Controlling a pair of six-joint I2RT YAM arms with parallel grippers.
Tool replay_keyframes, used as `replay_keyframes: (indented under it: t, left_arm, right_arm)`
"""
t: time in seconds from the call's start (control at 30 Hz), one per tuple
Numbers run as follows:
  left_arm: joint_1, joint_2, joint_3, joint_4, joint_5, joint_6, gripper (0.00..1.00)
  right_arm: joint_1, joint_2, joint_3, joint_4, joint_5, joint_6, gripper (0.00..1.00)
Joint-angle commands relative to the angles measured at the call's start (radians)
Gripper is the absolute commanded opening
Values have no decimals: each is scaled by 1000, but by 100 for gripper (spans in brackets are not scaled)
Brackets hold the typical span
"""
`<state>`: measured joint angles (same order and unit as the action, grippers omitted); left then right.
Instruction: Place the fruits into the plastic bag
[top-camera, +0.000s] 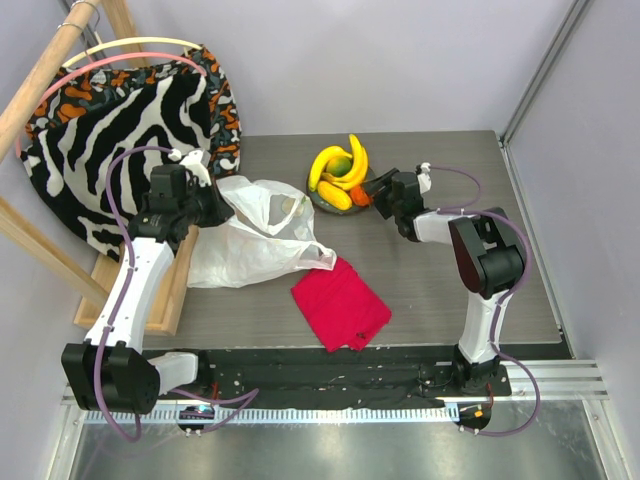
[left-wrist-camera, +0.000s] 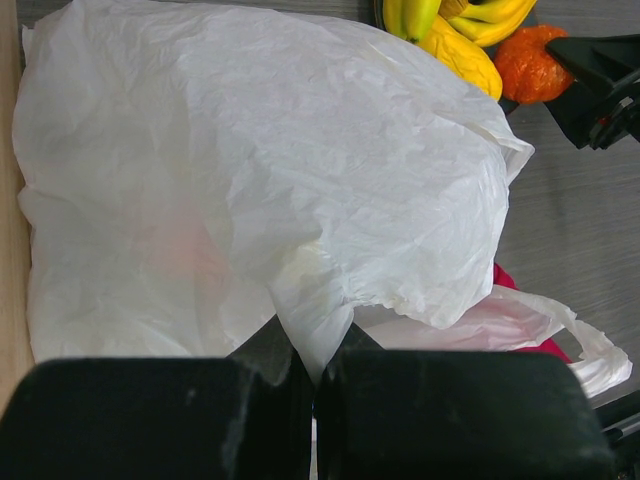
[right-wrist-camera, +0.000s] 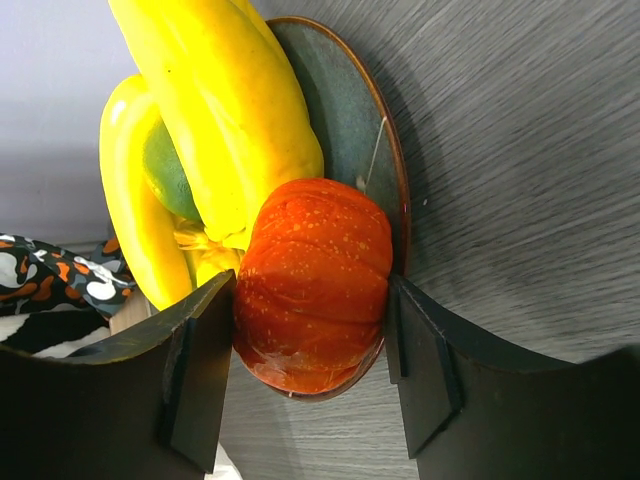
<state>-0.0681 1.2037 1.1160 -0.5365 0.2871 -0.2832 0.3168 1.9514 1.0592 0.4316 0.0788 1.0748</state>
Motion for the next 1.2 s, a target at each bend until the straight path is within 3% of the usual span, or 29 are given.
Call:
replay_keyframes:
  t: [0.0, 0.17, 0.43, 0.53, 0.97, 1.17]
  left_arm:
    - [-4, -3, 33, 9, -8, 4, 0]
    - [-4, -6, 33, 9, -8, 4, 0]
    - [-4, -3, 31, 12, 6, 1, 0]
    - [-6, -6, 31, 15, 6, -2, 0]
    - [-10, -1, 31, 18, 24, -7, 0]
    - [-12, -4, 28, 21, 30, -10, 0]
  right_arm:
    - [-5, -46, -30, 85, 36, 24, 38]
    - [-8, -104, -137, 186, 73, 60, 26]
    - [-8, -290, -347, 282, 252, 65, 24]
    - [-7, -339, -384, 334, 247, 22, 23]
    - [102, -278, -281, 484, -292, -321, 24]
    - [171, -255, -275, 455, -344, -397, 24]
